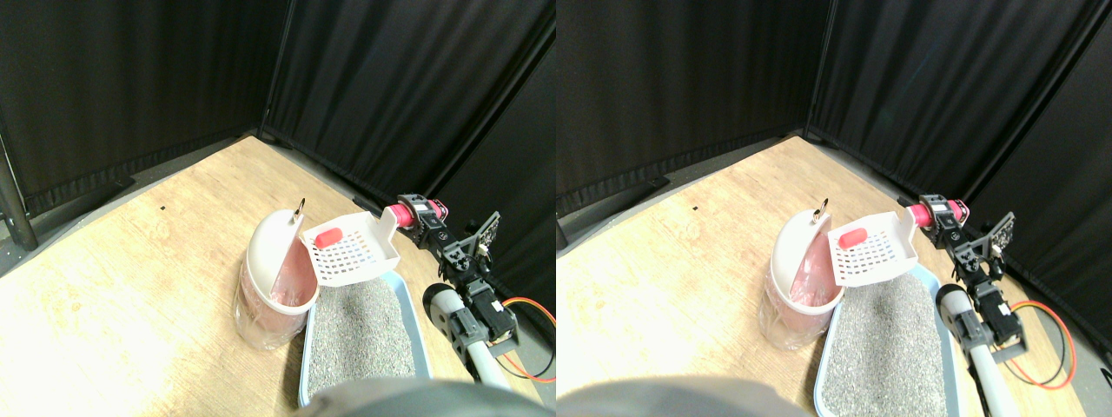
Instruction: Scoop (unimanual)
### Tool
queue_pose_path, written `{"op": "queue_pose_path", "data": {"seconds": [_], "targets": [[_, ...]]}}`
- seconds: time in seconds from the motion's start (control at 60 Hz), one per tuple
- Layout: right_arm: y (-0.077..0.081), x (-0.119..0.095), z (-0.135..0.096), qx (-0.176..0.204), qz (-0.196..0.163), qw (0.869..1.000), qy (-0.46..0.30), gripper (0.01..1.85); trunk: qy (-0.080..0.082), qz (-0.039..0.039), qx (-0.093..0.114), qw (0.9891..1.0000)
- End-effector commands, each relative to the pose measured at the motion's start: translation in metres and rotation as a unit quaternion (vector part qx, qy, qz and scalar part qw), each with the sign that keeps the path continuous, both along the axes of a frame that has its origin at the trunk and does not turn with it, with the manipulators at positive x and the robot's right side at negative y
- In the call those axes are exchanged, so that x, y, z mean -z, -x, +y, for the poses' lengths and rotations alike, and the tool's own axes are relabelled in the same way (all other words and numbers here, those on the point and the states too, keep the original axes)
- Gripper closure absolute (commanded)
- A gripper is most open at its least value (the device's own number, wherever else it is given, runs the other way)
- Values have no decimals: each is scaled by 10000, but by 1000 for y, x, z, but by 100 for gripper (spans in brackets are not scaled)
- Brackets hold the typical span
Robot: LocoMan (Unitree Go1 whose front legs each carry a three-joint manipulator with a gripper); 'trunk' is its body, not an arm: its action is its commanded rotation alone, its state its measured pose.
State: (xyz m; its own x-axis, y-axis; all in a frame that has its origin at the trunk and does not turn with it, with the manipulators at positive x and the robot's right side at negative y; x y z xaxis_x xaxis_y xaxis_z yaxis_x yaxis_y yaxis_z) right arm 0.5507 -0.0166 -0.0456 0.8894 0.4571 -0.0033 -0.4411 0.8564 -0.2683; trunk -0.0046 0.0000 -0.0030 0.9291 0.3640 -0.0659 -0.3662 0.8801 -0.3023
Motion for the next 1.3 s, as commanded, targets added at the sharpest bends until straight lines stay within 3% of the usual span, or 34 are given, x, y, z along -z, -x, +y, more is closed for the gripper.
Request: {"op": "queue_pose_path", "data": {"seconds": [0.017,0.333,0.533,0.617,0.7,0.8,1.3], "targets": [[1,-11,5,-108,-286,9993,-211,181,40,77,-35,10000],[6,-12,7,-184,-497,9981,-319,181,49,74,-48,9999],[10,-11,13,-127,-567,9972,470,181,53,74,-44,9999],[10,-10,15,-197,-613,9956,679,160,52,65,-37,10000],[11,-12,17,-195,-642,9941,855,153,52,65,-37,10000],[12,-13,19,-222,-660,9933,924,161,54,60,-32,10000],[9,-25,24,-144,-693,9911,1124,164,77,27,-64,9999]]}}
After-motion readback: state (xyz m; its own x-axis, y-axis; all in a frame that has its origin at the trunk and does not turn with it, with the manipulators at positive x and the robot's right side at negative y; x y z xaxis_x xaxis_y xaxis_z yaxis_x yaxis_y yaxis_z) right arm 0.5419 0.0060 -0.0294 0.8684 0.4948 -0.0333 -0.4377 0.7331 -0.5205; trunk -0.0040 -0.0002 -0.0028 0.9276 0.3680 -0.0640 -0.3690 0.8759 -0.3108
